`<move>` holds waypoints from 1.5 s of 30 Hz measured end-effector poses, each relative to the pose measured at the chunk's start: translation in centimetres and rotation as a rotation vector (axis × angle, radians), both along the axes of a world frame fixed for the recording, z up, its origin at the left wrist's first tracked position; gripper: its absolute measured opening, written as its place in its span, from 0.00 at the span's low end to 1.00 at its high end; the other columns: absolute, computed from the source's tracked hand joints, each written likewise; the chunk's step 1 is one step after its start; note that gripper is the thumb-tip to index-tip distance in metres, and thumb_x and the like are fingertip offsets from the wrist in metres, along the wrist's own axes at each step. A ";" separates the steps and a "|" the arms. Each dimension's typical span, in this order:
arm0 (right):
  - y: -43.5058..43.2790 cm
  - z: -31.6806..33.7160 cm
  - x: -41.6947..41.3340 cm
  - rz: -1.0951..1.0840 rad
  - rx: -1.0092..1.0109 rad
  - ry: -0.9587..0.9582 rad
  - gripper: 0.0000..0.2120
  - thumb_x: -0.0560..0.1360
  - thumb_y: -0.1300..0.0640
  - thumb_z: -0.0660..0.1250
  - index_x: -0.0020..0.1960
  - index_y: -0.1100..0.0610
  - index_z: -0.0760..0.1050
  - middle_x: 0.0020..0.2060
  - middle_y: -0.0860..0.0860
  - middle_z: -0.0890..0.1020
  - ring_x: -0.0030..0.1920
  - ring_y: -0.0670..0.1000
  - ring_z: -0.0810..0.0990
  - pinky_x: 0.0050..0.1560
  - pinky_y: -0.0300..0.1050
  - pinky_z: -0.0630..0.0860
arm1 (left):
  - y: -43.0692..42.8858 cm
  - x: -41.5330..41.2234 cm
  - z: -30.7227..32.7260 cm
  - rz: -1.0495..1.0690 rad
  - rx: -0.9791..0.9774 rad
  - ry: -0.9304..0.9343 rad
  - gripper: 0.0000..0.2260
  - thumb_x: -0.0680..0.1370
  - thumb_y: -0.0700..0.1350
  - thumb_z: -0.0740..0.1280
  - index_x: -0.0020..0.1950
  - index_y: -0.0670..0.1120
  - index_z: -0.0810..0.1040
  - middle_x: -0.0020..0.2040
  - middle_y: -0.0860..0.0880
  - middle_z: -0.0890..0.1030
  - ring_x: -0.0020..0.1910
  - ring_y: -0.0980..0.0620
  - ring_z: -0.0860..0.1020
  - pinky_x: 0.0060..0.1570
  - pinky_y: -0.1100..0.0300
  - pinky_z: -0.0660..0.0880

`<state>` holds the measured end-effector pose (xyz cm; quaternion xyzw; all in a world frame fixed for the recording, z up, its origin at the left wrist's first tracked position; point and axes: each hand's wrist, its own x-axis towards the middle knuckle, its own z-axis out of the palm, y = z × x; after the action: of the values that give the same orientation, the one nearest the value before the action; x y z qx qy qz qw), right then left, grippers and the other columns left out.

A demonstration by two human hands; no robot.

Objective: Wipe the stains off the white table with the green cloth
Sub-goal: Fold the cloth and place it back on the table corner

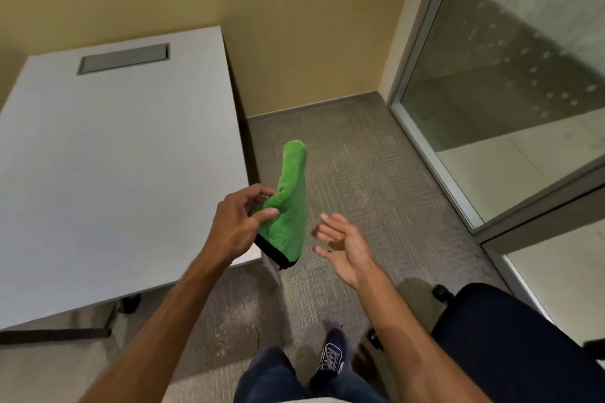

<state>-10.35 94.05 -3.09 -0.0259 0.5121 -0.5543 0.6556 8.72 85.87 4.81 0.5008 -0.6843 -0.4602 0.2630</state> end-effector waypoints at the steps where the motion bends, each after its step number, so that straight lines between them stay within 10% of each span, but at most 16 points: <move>1: -0.4 0.1 -0.3 0.049 -0.007 -0.059 0.28 0.73 0.55 0.73 0.70 0.57 0.68 0.59 0.59 0.78 0.58 0.57 0.76 0.61 0.58 0.70 | -0.4 -0.2 0.2 -0.008 0.019 0.040 0.12 0.74 0.38 0.76 0.49 0.55 0.85 0.42 0.58 0.85 0.45 0.54 0.84 0.47 0.61 0.77; 8: -4.3 0.6 -1.5 0.105 -0.087 -0.331 0.18 0.77 0.60 0.69 0.66 0.65 0.78 0.64 0.61 0.81 0.66 0.61 0.79 0.73 0.59 0.70 | -4.3 -0.7 1.2 -0.029 0.127 0.220 0.10 0.73 0.40 0.75 0.49 0.56 0.86 0.48 0.50 0.88 0.48 0.51 0.86 0.49 0.61 0.81; 18: -13.4 1.2 -6.3 -0.075 -0.017 0.435 0.29 0.74 0.68 0.73 0.70 0.52 0.68 0.57 0.55 0.84 0.54 0.52 0.85 0.54 0.51 0.84 | -14.1 -3.7 -3.5 0.203 0.076 -0.012 0.08 0.75 0.40 0.76 0.52 0.50 0.85 0.47 0.46 0.88 0.47 0.42 0.86 0.51 0.42 0.83; 24: -21.6 1.1 -9.9 0.061 -0.101 1.094 0.36 0.76 0.65 0.72 0.74 0.38 0.63 0.67 0.50 0.78 0.65 0.50 0.78 0.62 0.55 0.80 | -21.0 -8.2 -5.6 0.223 -0.001 -0.133 0.10 0.74 0.42 0.77 0.55 0.46 0.84 0.46 0.51 0.86 0.43 0.60 0.81 0.42 0.71 0.74; 28: -26.9 1.8 -11.7 0.159 -0.174 1.372 0.26 0.75 0.65 0.72 0.69 0.47 0.75 0.55 0.47 0.79 0.53 0.45 0.78 0.58 0.54 0.81 | -25.3 -10.0 -5.4 0.190 0.043 -0.068 0.22 0.73 0.39 0.78 0.63 0.50 0.75 0.46 0.47 0.82 0.40 0.51 0.80 0.42 0.61 0.78; 36: -37.2 2.8 -14.3 0.312 -0.339 1.679 0.22 0.74 0.65 0.73 0.67 0.53 0.78 0.54 0.48 0.82 0.54 0.51 0.77 0.54 0.48 0.70 | -34.0 -11.7 -5.2 0.075 0.102 -0.167 0.26 0.76 0.40 0.75 0.73 0.56 0.76 0.65 0.46 0.82 0.52 0.45 0.81 0.57 0.54 0.78; 45: -52.7 2.0 -18.2 0.503 -0.315 1.614 0.28 0.74 0.63 0.74 0.71 0.50 0.73 0.55 0.48 0.79 0.57 0.49 0.77 0.58 0.49 0.68 | -44.4 -16.0 -5.5 0.273 -0.084 -0.253 0.28 0.75 0.40 0.75 0.74 0.53 0.75 0.61 0.54 0.78 0.43 0.62 0.73 0.43 0.70 0.67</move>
<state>-28.57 41.34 -1.12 -0.6155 0.7179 -0.2689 0.1831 -7.31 41.49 -0.64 0.6315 -0.6562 -0.3245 0.2554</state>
